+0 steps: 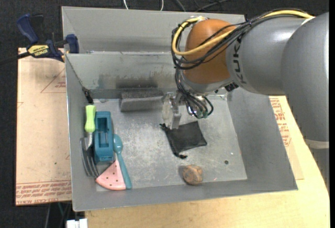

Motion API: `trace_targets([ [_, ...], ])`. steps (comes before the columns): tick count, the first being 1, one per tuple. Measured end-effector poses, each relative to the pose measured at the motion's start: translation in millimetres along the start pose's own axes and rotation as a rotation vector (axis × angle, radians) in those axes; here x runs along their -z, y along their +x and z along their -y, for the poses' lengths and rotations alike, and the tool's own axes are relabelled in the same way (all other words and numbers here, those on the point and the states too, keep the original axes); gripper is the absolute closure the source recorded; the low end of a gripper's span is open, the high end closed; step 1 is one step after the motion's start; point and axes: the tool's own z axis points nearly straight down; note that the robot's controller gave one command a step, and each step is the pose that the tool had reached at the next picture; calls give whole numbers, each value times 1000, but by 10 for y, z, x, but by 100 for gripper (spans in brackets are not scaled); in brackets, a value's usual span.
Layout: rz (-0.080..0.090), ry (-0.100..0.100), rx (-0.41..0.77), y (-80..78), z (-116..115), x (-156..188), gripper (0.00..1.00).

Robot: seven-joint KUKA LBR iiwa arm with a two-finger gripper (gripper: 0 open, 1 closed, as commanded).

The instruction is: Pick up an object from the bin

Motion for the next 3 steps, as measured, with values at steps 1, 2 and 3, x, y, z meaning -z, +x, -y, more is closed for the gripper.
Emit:
trace_targets([
  [1, -2, -1, -194, 17, 111, 22, 100],
  [2, -1, -1, -139, 90, 148, -19, 100],
  [3, 2, 0, -319, 100, 147, -97, 0],
])
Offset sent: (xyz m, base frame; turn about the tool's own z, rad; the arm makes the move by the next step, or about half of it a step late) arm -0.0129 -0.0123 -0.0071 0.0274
